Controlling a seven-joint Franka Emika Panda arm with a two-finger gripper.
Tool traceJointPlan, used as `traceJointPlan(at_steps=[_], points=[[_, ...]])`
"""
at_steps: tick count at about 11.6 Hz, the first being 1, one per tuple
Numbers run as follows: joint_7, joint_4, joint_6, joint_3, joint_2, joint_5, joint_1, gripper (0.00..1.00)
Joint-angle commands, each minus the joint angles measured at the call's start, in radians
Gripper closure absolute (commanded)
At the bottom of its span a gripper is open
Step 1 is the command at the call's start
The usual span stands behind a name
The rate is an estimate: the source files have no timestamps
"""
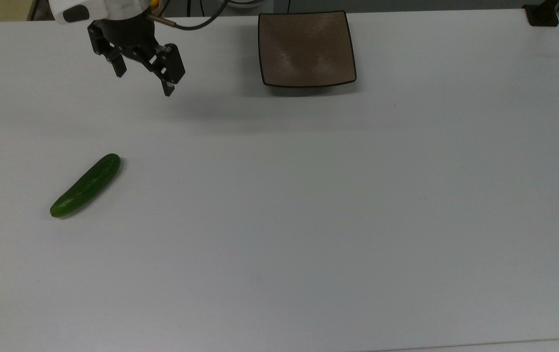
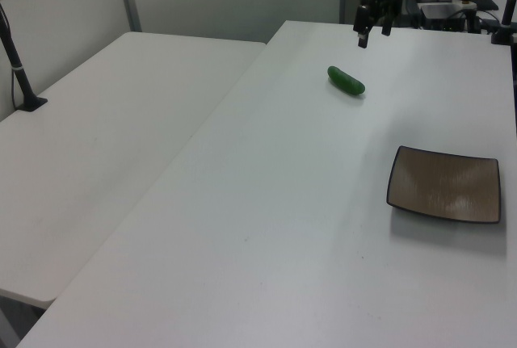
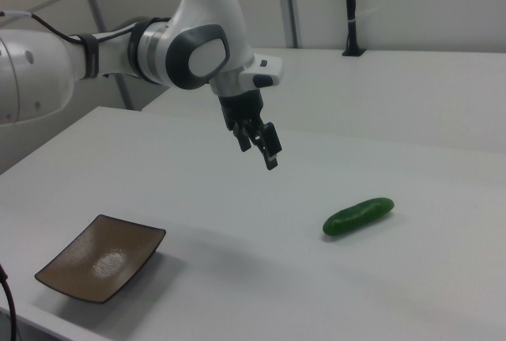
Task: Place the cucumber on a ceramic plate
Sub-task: 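Move the open gripper toward the green cucumber, then lower the gripper over the cucumber and close on its middle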
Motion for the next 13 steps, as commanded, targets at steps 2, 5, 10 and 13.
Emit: traceJointPlan(at_steps=[2, 5, 10, 13], points=[[0.053, -0.005, 0.048, 0.000, 0.020, 0.001, 0.008, 0.00], [0.085, -0.006, 0.053, 0.000, 0.031, 0.001, 0.011, 0.00], [0.166, -0.037, 0.092, 0.009, 0.060, 0.004, 0.016, 0.00], [0.244, -0.033, 0.256, 0.006, 0.138, 0.015, 0.005, 0.00]])
